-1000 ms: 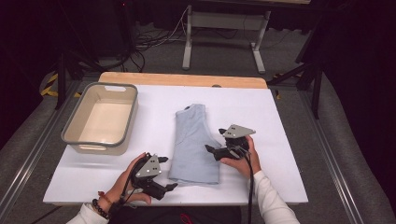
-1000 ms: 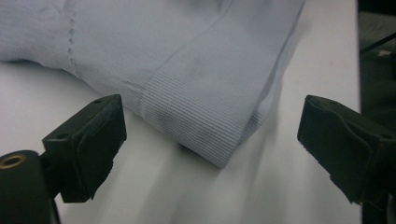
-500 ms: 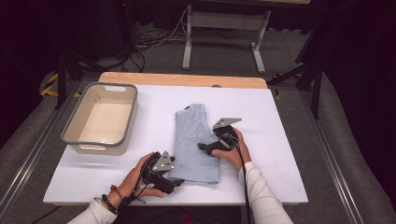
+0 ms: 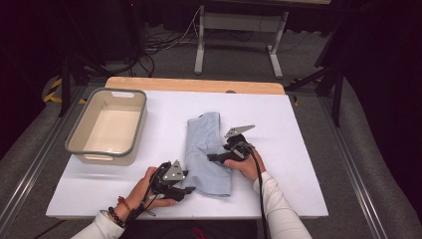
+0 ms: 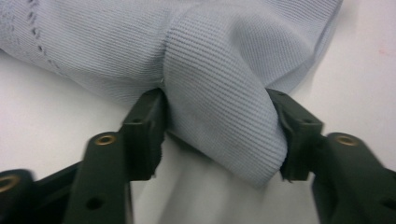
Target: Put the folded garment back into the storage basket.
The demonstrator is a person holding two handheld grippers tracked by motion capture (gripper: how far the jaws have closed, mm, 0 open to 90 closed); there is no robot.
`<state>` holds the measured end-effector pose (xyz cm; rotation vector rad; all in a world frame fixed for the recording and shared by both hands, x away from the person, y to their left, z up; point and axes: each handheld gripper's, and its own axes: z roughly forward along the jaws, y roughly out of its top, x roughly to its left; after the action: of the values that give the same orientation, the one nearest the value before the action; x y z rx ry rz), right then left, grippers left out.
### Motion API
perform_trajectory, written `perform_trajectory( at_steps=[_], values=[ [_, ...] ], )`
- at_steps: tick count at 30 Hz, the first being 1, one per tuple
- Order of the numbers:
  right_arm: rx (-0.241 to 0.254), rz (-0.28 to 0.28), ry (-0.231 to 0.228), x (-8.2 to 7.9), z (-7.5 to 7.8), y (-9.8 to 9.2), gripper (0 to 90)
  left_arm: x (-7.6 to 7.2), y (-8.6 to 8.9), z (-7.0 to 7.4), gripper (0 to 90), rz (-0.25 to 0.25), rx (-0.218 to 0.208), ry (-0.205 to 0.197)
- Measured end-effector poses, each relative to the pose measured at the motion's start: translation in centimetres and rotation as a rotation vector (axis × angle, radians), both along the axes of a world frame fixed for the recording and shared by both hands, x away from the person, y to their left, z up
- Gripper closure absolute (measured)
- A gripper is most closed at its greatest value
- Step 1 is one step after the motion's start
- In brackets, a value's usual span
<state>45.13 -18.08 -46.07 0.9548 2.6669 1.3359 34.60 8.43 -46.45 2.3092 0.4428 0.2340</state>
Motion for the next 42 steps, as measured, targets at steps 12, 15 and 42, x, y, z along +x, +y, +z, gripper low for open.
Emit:
perform_trajectory(
  at_steps=[12,15,42],
  values=[
    [0.016,0.015,-0.053,-1.2,1.1,0.1,70.8,-0.6,0.5,0.6,71.8,-0.012,0.013,-0.073],
    [0.033,0.018,-0.082,-1.7,1.8,0.0,71.2,-0.8,0.8,0.9,72.2,-0.018,0.0,-0.099],
    [0.063,-0.02,-0.262,-3.9,4.3,0.4,70.9,-0.9,2.0,2.5,72.4,-0.011,-0.026,-0.174]
  ],
)
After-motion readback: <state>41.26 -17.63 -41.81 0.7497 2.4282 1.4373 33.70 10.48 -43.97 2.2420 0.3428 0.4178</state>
